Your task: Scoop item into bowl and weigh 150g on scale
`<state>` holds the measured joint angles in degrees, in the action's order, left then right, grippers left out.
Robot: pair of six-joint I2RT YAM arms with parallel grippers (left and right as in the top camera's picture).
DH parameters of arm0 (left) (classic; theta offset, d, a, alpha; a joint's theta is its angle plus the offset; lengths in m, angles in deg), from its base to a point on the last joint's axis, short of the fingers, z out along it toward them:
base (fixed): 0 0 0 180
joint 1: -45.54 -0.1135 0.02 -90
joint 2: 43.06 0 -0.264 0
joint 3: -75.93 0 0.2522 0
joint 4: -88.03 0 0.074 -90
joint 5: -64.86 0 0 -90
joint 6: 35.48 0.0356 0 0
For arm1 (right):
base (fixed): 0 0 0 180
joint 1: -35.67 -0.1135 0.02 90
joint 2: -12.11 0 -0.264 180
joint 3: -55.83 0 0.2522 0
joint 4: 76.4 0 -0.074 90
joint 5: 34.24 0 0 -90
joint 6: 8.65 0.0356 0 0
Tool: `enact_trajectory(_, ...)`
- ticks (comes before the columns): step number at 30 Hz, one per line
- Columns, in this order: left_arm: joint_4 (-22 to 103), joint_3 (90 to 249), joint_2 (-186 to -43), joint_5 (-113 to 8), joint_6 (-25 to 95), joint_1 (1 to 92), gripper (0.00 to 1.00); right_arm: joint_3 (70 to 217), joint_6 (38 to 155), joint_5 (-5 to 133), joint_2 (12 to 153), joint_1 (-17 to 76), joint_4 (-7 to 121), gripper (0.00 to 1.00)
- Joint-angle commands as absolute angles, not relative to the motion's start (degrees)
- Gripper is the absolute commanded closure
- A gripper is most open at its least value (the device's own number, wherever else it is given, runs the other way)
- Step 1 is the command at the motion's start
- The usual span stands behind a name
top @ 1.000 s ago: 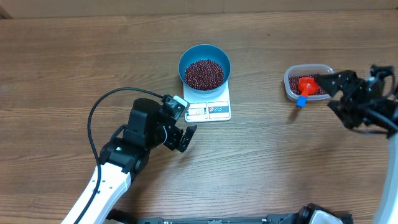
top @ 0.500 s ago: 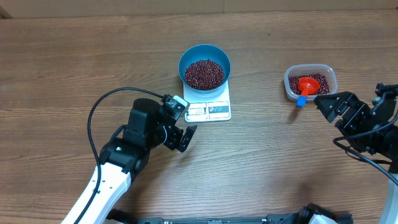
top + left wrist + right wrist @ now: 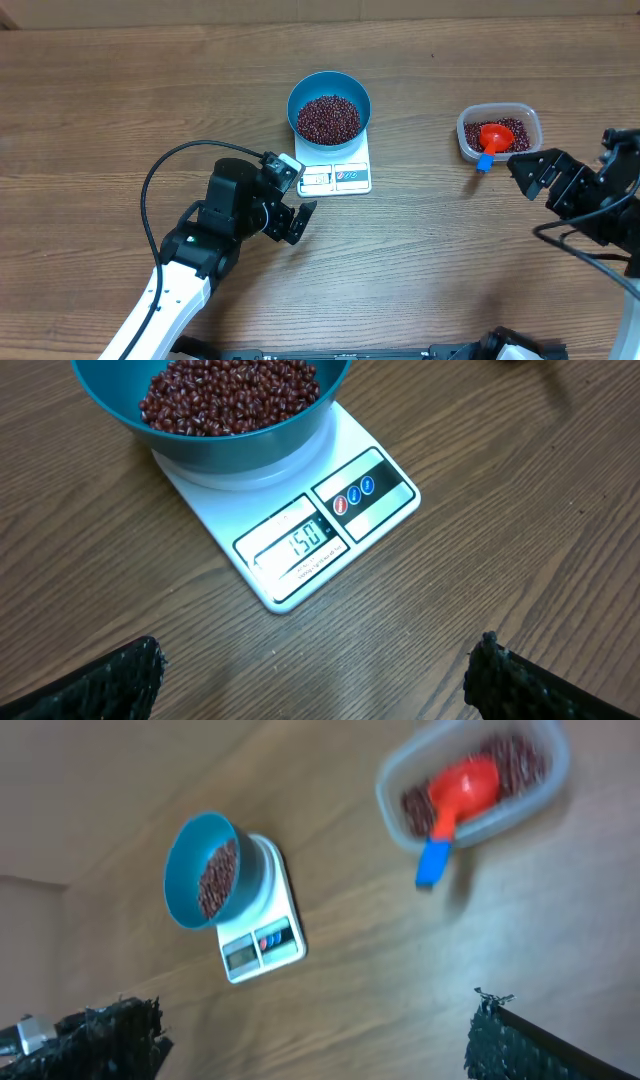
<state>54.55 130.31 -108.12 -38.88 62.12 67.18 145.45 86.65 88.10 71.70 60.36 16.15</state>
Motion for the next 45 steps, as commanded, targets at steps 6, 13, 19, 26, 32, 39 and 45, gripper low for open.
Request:
enact_trajectory(6, 54.6, 131.5, -108.3, -39.6, 61.6, 66.9, 0.01, 139.3, 81.2, 80.3, 59.0, 50.1, 27.1, 0.0)
enact_trajectory(13, 54.6, 131.5, -108.3, -39.6, 61.6, 66.9, 0.01, 128.4, 81.2, 72.3, 48.3, 41.0, 38.8, 0.0)
enact_trajectory(19, 54.6, 131.5, -108.3, -39.6, 61.6, 66.9, 0.01, 113.7, 81.2, 72.3, 38.2, 40.3, 53.5, 0.0)
enact_trajectory(26, 54.6, 131.5, -108.3, -39.6, 61.6, 66.9, 0.0, 95.1, 81.3, 72.3, 28.9, 37.6, 73.2, 0.0)
enact_trajectory(32, 54.6, 131.5, -108.3, -39.6, 61.6, 66.9, 0.0, 85.0, 81.3, 72.3, 24.3, 36.2, 82.1, 0.0)
enact_trajectory(39, 54.6, 131.5, -108.3, -39.6, 61.6, 66.9, 0.0, 78.4, 81.2, 71.6, 18.7, 36.0, 82.7, 0.0)
enact_trajectory(45, 54.6, 131.5, -108.3, -39.6, 61.6, 66.9, 0.0, 73.6, 81.2, 71.2, 14.3, 36.0, 82.9, 0.0)
